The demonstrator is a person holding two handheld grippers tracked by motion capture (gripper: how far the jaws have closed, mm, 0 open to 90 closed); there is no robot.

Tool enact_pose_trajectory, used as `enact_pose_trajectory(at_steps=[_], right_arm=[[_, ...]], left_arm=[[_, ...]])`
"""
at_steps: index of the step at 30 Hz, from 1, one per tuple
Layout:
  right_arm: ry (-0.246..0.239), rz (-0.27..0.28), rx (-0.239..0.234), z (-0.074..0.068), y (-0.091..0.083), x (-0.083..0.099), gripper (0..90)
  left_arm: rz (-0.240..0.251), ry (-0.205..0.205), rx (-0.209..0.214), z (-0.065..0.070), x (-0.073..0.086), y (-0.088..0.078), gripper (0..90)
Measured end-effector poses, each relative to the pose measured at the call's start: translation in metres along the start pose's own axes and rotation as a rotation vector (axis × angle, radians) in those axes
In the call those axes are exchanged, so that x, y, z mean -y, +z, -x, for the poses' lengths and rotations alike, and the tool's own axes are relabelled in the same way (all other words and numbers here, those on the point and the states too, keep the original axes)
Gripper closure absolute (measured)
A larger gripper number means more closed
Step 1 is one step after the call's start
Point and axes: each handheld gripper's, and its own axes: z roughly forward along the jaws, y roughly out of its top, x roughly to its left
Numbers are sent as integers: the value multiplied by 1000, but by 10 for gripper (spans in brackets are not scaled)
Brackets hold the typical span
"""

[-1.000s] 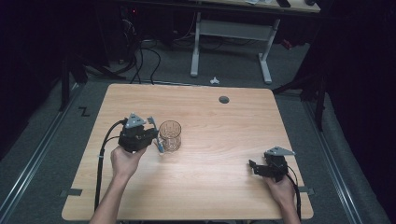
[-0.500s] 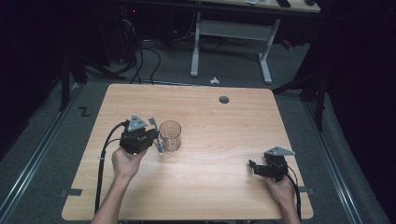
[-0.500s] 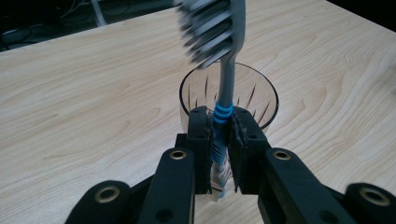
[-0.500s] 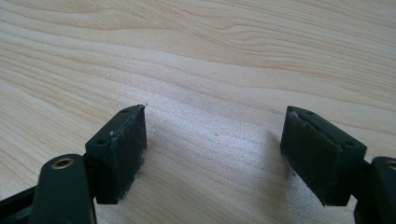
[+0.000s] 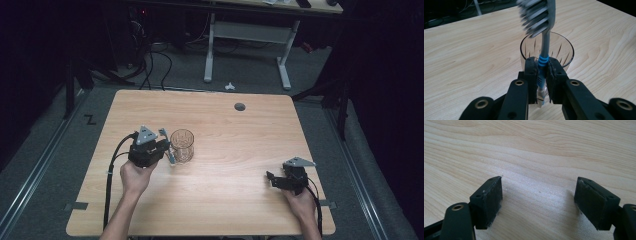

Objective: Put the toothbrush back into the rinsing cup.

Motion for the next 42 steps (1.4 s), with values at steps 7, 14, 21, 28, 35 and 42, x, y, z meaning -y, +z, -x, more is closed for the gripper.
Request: enact_pose_trajectory(at_steps=[7, 14, 21, 28, 35, 42], right_arm=[[1, 0, 0, 0, 0, 0, 227], [0, 0, 0, 0, 0, 0, 227], [1, 0, 0, 0, 0, 0, 227], [0, 0, 0, 0, 0, 0, 227], [0, 0, 0, 0, 0, 0, 227], [0, 0, -1, 0, 0, 0, 227]], left_arm=[[5, 19, -19, 2, 0, -1, 796], [-6, 37, -31, 4, 1, 1, 797], [-21, 30, -31, 4, 1, 3, 794], [-34, -9, -1, -1, 5, 6, 783], [-32, -41, 16, -5, 7, 5, 697], [-18, -78, 18, -10, 7, 0, 551]])
